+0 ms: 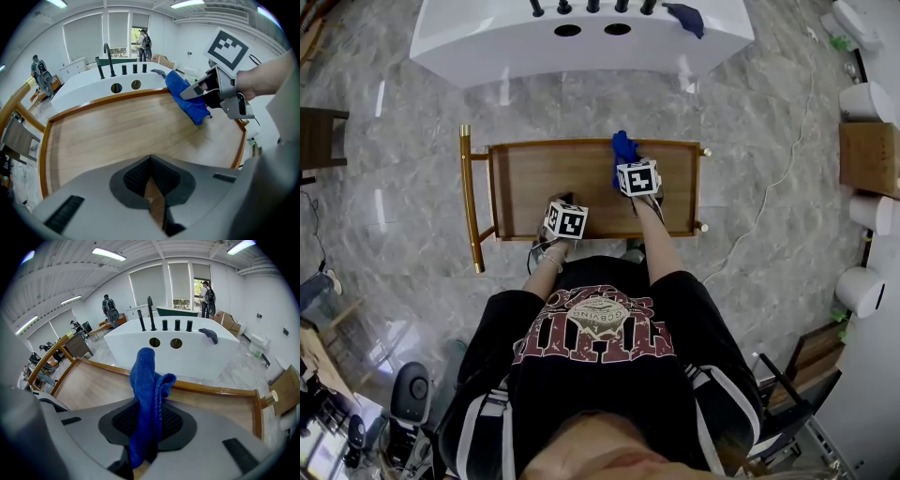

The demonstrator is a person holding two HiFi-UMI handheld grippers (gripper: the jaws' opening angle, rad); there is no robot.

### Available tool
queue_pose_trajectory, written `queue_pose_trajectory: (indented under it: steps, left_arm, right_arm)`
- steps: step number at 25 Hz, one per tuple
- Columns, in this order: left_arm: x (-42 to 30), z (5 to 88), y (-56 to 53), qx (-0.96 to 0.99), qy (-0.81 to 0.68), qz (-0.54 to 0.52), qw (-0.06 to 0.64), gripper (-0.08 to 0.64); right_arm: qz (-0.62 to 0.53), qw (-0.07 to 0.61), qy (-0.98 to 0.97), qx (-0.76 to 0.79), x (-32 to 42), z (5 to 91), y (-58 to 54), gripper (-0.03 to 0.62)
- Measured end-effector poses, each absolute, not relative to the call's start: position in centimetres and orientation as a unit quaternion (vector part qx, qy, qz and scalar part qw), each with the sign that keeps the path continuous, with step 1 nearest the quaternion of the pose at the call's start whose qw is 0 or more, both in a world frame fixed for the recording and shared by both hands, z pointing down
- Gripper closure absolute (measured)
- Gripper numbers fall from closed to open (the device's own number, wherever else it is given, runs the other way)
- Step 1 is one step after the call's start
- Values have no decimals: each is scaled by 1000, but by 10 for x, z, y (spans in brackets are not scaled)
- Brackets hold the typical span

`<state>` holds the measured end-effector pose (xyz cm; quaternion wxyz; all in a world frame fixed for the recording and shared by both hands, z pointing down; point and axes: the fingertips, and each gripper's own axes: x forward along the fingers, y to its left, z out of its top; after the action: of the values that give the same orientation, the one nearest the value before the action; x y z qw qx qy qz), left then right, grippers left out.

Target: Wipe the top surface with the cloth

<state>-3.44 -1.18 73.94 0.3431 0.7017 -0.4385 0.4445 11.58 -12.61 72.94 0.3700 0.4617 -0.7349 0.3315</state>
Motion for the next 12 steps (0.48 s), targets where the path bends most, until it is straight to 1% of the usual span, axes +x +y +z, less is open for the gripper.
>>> queue_pose_trajectory:
  steps: [12]
  left_arm:
    - [-32, 742, -13, 700, -439, 450, 339, 512]
  right_arm:
    - [332, 379, -724, 471, 147, 734, -126, 503]
